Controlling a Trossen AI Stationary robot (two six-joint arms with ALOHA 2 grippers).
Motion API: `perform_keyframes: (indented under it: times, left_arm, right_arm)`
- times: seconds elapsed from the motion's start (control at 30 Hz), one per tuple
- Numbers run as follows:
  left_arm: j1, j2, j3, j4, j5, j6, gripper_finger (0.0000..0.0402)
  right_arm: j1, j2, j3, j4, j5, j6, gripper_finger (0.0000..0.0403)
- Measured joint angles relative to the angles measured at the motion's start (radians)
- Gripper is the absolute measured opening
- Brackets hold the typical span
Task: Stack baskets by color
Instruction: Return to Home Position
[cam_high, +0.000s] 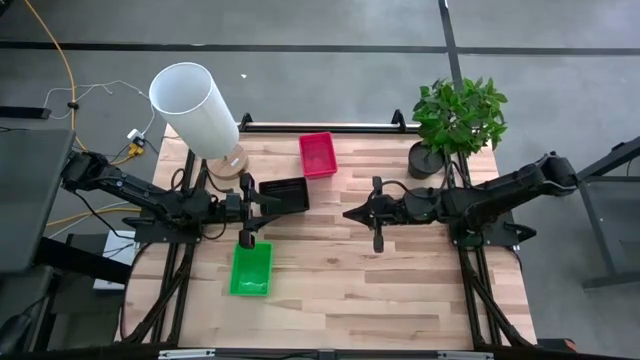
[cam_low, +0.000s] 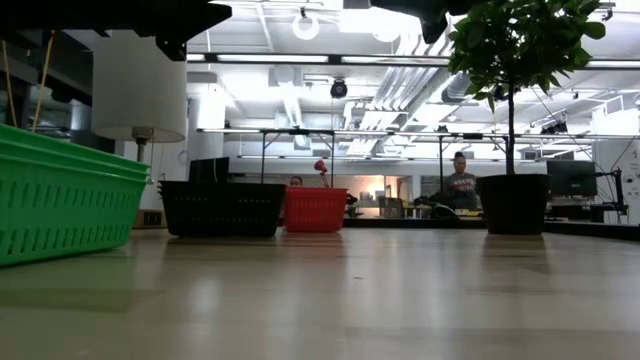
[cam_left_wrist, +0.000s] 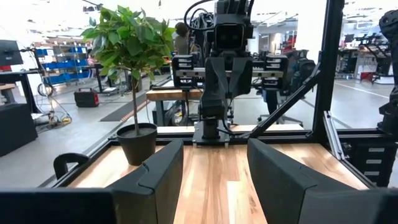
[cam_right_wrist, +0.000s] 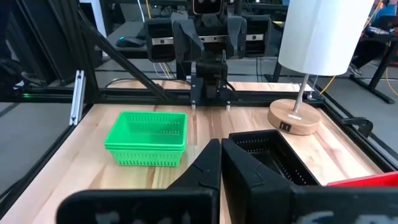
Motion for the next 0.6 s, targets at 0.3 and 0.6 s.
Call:
perform_keyframes:
  times: [0.3,0.6]
  left_arm:
    - [0.000,0.000,0.000,0.001,-0.022,0.000,0.0166]
    - [0.000,-0.051,0.000,-0.070,-0.012,0.040,0.0142]
  right_arm:
    - [0.000,0.000,0.000,0.000,0.000,-0.003,0.0000]
    - [0.000,0.000,0.000,0.001,0.000,0.004,0.0000]
